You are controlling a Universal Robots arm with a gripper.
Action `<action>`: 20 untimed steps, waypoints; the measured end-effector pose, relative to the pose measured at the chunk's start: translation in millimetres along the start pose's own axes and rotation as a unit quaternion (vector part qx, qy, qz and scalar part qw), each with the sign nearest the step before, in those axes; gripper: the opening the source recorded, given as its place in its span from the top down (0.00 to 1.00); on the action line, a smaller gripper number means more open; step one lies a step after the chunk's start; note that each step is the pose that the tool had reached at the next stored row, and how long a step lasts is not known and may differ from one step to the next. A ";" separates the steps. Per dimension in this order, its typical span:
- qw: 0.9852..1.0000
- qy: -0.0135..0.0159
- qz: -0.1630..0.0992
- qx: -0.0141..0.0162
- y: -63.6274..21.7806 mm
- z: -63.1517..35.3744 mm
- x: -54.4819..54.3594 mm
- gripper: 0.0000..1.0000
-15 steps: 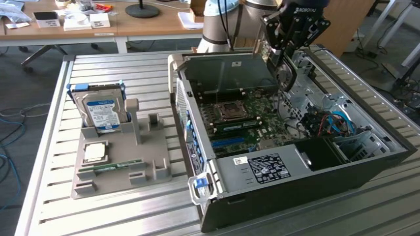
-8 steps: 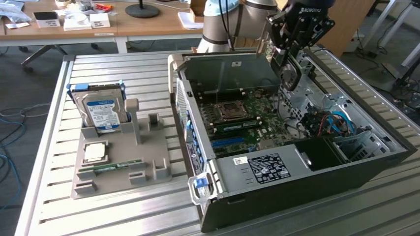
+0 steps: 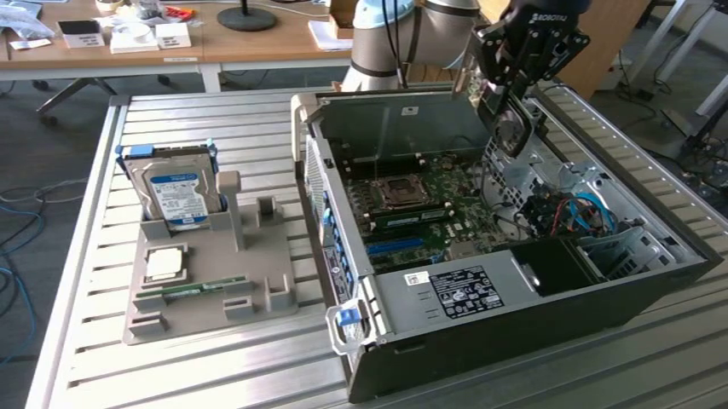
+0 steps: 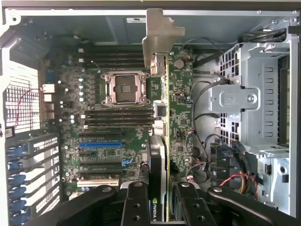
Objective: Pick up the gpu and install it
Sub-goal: 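Pick up the gpu and move the gpu toward the slot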
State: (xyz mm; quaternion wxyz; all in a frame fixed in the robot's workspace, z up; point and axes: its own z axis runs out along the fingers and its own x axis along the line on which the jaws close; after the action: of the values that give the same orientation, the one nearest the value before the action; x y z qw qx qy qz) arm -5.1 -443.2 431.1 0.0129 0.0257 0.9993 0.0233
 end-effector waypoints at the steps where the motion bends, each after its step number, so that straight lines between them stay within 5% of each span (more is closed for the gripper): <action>1: 1.000 0.000 0.000 0.000 0.1 0.0 -1.5 0.73; 20: 1.000 0.000 0.000 0.000 1.4 0.7 -26.7 0.73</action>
State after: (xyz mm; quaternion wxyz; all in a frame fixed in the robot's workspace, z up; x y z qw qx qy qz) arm 21.6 -443.2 431.1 0.0129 0.0257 0.9993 0.0233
